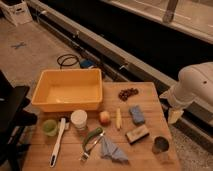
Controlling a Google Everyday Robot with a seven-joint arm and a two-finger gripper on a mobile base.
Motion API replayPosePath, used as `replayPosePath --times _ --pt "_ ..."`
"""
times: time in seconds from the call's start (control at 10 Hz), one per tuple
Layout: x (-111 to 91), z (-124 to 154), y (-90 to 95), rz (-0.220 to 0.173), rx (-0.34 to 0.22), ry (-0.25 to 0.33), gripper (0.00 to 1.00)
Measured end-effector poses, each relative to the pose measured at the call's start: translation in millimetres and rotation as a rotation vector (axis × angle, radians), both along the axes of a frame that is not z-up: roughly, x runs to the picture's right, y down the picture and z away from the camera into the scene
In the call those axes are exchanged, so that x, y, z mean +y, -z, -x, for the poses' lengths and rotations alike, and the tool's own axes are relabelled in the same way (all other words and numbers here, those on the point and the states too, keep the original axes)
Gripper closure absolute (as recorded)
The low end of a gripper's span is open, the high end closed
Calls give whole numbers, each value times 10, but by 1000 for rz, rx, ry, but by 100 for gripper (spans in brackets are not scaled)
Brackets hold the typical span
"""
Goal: Place sponge in table surface
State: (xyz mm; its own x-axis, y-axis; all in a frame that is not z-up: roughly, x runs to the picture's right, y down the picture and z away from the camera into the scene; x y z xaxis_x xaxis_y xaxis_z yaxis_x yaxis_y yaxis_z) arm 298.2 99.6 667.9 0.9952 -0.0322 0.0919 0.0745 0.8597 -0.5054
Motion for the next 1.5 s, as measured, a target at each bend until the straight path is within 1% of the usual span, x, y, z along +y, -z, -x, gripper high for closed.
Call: replayPosePath --times 0.9,1.0,1.1,1.2,1.3,1.4,1.5 --pt "-2 2 -1 -1 7 -5 24" --pt "-20 -25 -59 10 38 -31 24" --pt "-12 -38 -181 32 75 -99 24" --pt "24 -34 -345 58 115 -175 24" --pt "67 -49 -476 78 140 -225 24" --pt "141 -44 -685 111 161 -278 24" --pt "177 -13 -864 132 171 -313 24"
